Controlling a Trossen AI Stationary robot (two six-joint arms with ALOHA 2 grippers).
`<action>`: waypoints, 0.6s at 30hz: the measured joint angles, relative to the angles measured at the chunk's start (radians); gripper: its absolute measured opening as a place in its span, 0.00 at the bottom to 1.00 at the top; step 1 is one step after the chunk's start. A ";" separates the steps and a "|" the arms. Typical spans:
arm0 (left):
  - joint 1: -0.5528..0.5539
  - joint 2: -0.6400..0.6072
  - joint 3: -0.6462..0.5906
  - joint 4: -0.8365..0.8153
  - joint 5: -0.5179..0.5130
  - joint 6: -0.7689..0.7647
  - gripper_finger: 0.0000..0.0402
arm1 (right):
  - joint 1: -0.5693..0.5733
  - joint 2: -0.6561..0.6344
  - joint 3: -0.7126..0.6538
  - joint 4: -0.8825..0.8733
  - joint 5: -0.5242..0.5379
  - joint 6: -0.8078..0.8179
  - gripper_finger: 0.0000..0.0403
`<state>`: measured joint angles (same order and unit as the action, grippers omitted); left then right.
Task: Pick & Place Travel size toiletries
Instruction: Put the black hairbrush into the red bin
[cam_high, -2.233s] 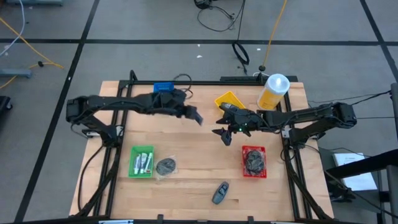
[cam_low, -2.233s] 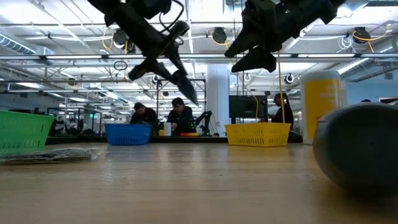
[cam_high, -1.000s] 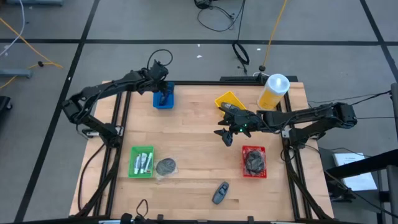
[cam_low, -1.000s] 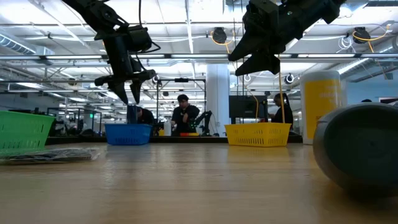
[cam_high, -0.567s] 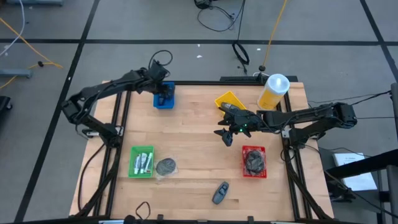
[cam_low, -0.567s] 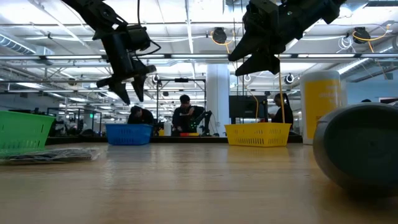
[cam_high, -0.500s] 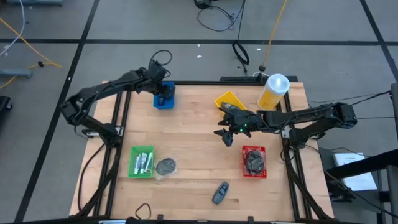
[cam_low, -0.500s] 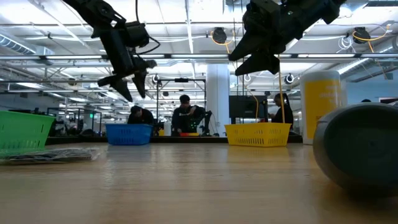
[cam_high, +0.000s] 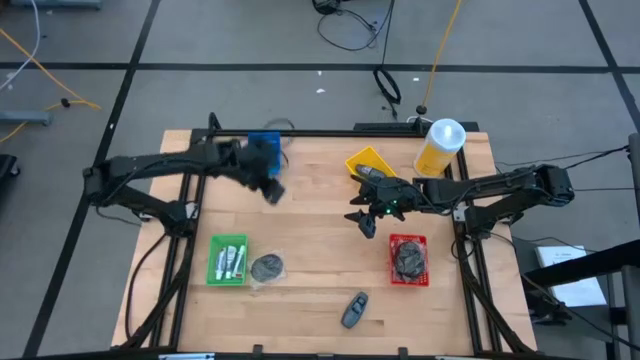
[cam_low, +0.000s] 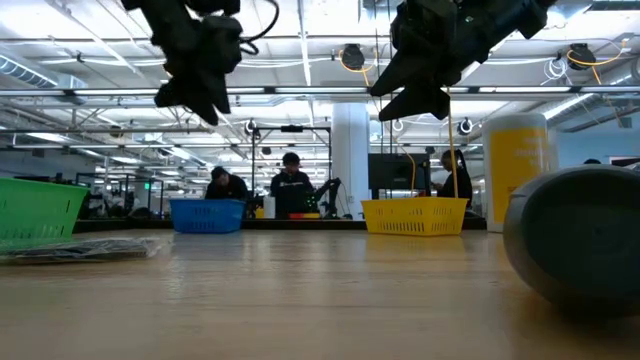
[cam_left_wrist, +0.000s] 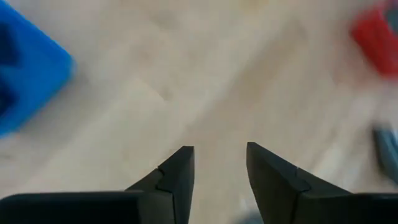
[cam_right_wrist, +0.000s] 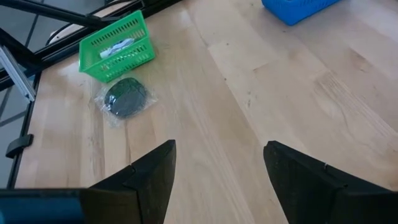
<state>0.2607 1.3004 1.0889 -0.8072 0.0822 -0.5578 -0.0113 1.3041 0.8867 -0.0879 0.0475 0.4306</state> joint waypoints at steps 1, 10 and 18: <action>-0.043 0.000 0.000 -0.015 0.000 -0.003 0.35 | 0.000 0.000 0.000 0.000 0.000 -0.002 0.58; -0.355 0.009 -0.001 -0.019 -0.011 -0.180 0.42 | 0.000 0.000 0.000 0.000 0.000 -0.015 0.58; -0.490 0.101 -0.001 -0.036 -0.122 -0.418 0.64 | 0.000 0.000 0.000 0.001 0.001 -0.016 0.58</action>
<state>-0.2292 1.4010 1.0882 -0.8434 -0.0400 -0.9757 -0.0113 1.3041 0.8864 -0.0872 0.0483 0.4145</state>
